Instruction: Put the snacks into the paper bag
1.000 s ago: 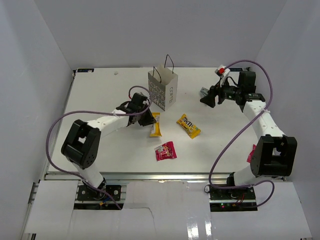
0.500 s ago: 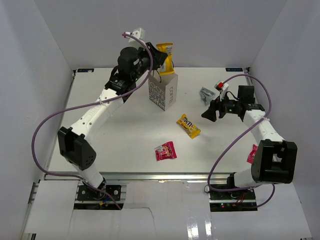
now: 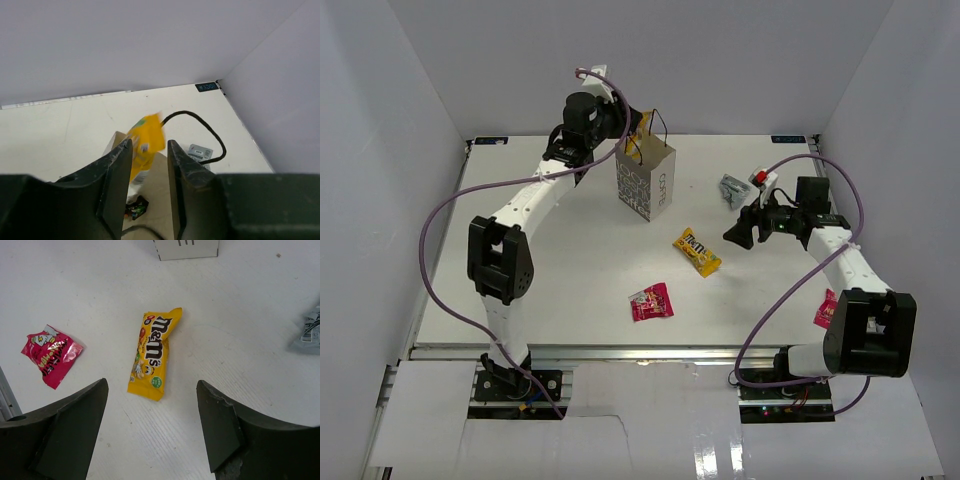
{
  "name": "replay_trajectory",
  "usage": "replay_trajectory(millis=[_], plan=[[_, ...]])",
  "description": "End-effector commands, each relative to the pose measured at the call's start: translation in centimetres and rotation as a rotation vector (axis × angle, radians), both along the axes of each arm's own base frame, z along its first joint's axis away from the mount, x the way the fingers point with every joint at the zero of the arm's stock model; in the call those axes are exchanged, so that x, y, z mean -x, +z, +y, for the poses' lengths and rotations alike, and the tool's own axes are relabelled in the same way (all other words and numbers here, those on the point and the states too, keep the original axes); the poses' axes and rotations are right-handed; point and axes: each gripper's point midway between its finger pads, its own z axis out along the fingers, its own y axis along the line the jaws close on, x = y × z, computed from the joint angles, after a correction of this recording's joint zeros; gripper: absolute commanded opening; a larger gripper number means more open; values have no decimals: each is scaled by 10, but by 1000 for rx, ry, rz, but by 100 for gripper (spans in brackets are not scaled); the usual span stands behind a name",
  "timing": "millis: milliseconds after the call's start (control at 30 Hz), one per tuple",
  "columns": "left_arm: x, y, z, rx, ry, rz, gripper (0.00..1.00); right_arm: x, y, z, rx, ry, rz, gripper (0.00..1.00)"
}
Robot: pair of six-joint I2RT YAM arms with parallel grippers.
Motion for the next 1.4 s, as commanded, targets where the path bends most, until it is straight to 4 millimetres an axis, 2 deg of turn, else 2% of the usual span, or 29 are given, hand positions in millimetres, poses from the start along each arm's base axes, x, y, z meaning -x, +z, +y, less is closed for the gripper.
replay_trajectory(millis=[0, 33, 133, 233, 267, 300, 367, 400, 467, 500, 533, 567, 600, 633, 667, 700, 733, 767, 800, 833, 867, 900, 967, 1000, 1067, 1100, 1167, 1200, 1367], plan=[[17, 49, -5, 36, -61, -125, 45, 4, 2, 2, -3, 28, -27, 77], [18, 48, -6, 38, -65, -122, 53, 4, 1, 2, 3, 30, -26, 77], [21, 44, -6, 46, -71, -106, 66, 0, -8, -2, 25, 8, -6, 77], [23, 48, -5, 53, -70, -109, 75, -16, -14, -12, 52, -85, 49, 76], [24, 51, -4, 53, -70, -114, 77, -30, -11, -17, 62, -137, 48, 76], [28, 60, -3, 60, -71, -129, 78, -42, -16, -30, 108, -231, 62, 76], [32, 76, -2, 70, -74, -157, 82, -65, -12, -43, 127, -349, 100, 76], [40, 92, 1, 68, -82, -189, 84, -75, -16, -60, 183, -448, 117, 76], [51, 105, 6, 60, -84, -218, 91, -81, -19, -76, 258, -516, 187, 76], [68, 130, 14, 60, -82, -273, 92, -80, -25, -90, 335, -558, 211, 76], [73, 122, 19, 50, -67, -259, 92, -77, -29, -101, 394, -585, 243, 77], [80, 125, 25, 53, -53, -263, 94, -72, -37, -112, 458, -620, 279, 77], [90, 129, 32, 61, -38, -276, 95, -58, -44, -140, 599, -707, 320, 79], [112, 153, 47, 88, -8, -319, 95, -50, -47, -155, 671, -757, 337, 81], [118, 125, 52, 73, 6, -267, 95, -41, -45, -169, 736, -810, 335, 82], [127, 121, 58, 76, 20, -258, 96, -21, -52, -192, 855, -882, 356, 85], [149, 135, 70, 97, 32, -288, 96, -10, -53, -199, 894, -898, 365, 86], [153, 103, 76, 84, 57, -226, 96, 0, -46, -203, 900, -913, 358, 87], [162, 94, 82, 87, 70, -206, 96, 11, -49, -205, 881, -910, 386, 88], [170, 87, 87, 90, 81, -190, 96, 34, -61, -205, 886, -901, 460, 89], [186, 93, 99, 115, 107, -202, 96, 46, -60, -204, 872, -913, 478, 89], [191, 62, 103, 98, 122, -137, 97, 59, -65, -208, 871, -936, 516, 89], [210, 57, 113, 129, 135, -122, 98, 91, -82, -210, 871, -978, 618, 89], [211, 30, 120, 110, 175, -68, 98, 100, -85, -218, 877, -1014, 639, 94], [222, 18, 126, 136, 191, -36, 98, 109, -86, -233, 884, -1089, 639, 96], [225, -5, 128, 129, 201, 5, 98, 109, -85, -235, 874, -1101, 641, 95], [229, -17, 128, 147, 198, 21, 98, 112, -87, -241, 858, -1119, 660, 96], [231, -33, 126, 150, 189, 52, 98, 114, -92, -242, 857, -1113, 684, 96], [230, -55, 111, 164, 122, 114, 98, 120, -108, -246, 799, -1105, 772, 95]])
